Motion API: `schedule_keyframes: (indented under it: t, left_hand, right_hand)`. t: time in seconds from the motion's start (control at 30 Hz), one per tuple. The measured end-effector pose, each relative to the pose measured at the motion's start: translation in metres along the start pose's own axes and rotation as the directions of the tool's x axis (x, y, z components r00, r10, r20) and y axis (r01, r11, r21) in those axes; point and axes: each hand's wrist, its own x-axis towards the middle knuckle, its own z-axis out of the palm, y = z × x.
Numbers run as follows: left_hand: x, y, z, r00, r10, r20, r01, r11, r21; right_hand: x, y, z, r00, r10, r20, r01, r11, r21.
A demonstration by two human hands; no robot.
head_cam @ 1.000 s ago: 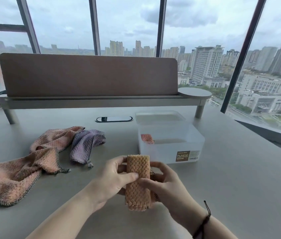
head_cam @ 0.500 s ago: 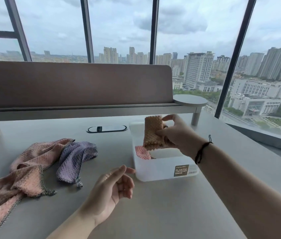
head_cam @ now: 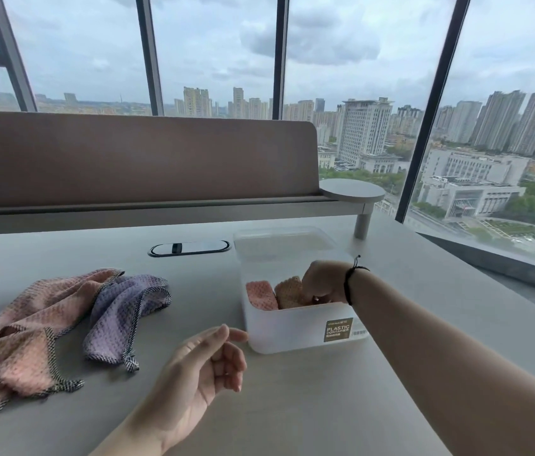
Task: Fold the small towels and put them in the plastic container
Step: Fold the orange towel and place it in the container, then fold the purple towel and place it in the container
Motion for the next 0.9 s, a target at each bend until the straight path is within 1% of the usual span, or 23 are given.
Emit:
schedule_keyframes:
  t: [0.1,0.2,0.3,0.37,0.4,0.43,0.5,0.53,0.57,0.6,0.63,0.67,0.7,0.73,0.77,0.8,0.83,0.87,0.9]
  left_hand:
    - [-0.001,0.000,0.001,1.000,-0.002,-0.008,0.002,1.000,0.007]
    - [-0.002,0.001,0.003,1.000,0.001,-0.014,-0.001,1.000,0.012]
    - [-0.003,0.003,0.005,0.999,0.009,-0.033,-0.008,1.000,0.008]
    - [-0.003,0.002,0.005,0.998,0.018,-0.061,-0.018,1.000,0.007]
    - [-0.003,0.003,0.006,0.996,0.027,-0.082,-0.026,0.999,0.019]
    - [-0.003,0.003,0.005,0.993,0.044,-0.109,-0.040,0.999,0.036]
    - [0.000,0.003,0.002,0.980,0.106,-0.169,-0.087,0.990,0.114]
    - [0.002,0.004,-0.002,0.966,0.157,-0.207,-0.116,0.974,0.197]
    - [0.003,0.004,-0.008,0.942,0.228,-0.246,-0.141,0.935,0.324]
    - [0.006,0.004,-0.015,0.910,0.313,-0.273,-0.152,0.863,0.483]
    - [0.007,0.004,-0.024,0.868,0.409,-0.280,-0.150,0.755,0.638]
    - [0.008,0.005,-0.033,0.820,0.510,-0.260,-0.143,0.622,0.770]
    - [0.008,0.007,-0.043,0.771,0.600,-0.212,-0.118,0.462,0.879]
    - [0.008,0.009,-0.052,0.730,0.667,-0.151,-0.068,0.291,0.954]
    - [0.010,0.009,-0.060,0.713,0.691,-0.120,0.020,0.151,0.988]
    - [0.007,0.012,-0.070,0.726,0.673,-0.140,0.135,0.061,0.989]
    - [0.003,0.014,-0.077,0.759,0.619,-0.199,0.247,0.008,0.969]
    - [-0.001,0.015,-0.083,0.796,0.548,-0.258,0.325,-0.027,0.945]
    - [-0.006,0.016,-0.088,0.828,0.477,-0.294,0.361,-0.055,0.931]
  right_hand:
    - [0.004,-0.001,0.003,1.000,0.002,0.000,-0.002,0.996,-0.089]
    - [0.005,-0.004,0.008,0.998,-0.018,-0.061,0.002,0.969,-0.248]
    - [0.009,-0.007,0.015,0.992,-0.020,-0.124,-0.027,0.929,-0.369]
    - [0.012,-0.007,0.021,0.984,-0.033,-0.173,-0.056,0.872,-0.486]
    - [0.011,-0.007,0.023,0.975,-0.055,-0.216,-0.076,0.828,-0.556]
    - [0.006,-0.007,0.025,0.957,-0.086,-0.278,-0.096,0.809,-0.579]
    - [-0.005,-0.008,0.026,0.912,-0.170,-0.372,-0.092,0.801,-0.591]
    - [-0.010,-0.011,0.026,0.882,-0.227,-0.414,-0.073,0.801,-0.594]
    - [-0.017,-0.015,0.028,0.845,-0.282,-0.454,-0.048,0.806,-0.590]
    - [-0.021,-0.019,0.031,0.795,-0.346,-0.499,-0.007,0.817,-0.577]
    - [-0.027,-0.025,0.036,0.734,-0.416,-0.536,0.063,0.829,-0.556]
    - [-0.033,-0.032,0.043,0.673,-0.491,-0.552,0.165,0.828,-0.535]
    - [-0.042,-0.038,0.055,0.621,-0.566,-0.542,0.293,0.809,-0.510]
    - [-0.051,-0.043,0.068,0.575,-0.635,-0.516,0.418,0.770,-0.483]
    - [-0.062,-0.045,0.083,0.537,-0.694,-0.480,0.521,0.720,-0.459]
    - [-0.071,-0.047,0.101,0.508,-0.747,-0.429,0.599,0.665,-0.447]
    - [-0.077,-0.048,0.122,0.497,-0.781,-0.378,0.648,0.624,-0.437]
    - [-0.079,-0.044,0.142,0.508,-0.794,-0.334,0.672,0.608,-0.422]
    - [-0.078,-0.040,0.161,0.534,-0.793,-0.294,0.683,0.609,-0.402]
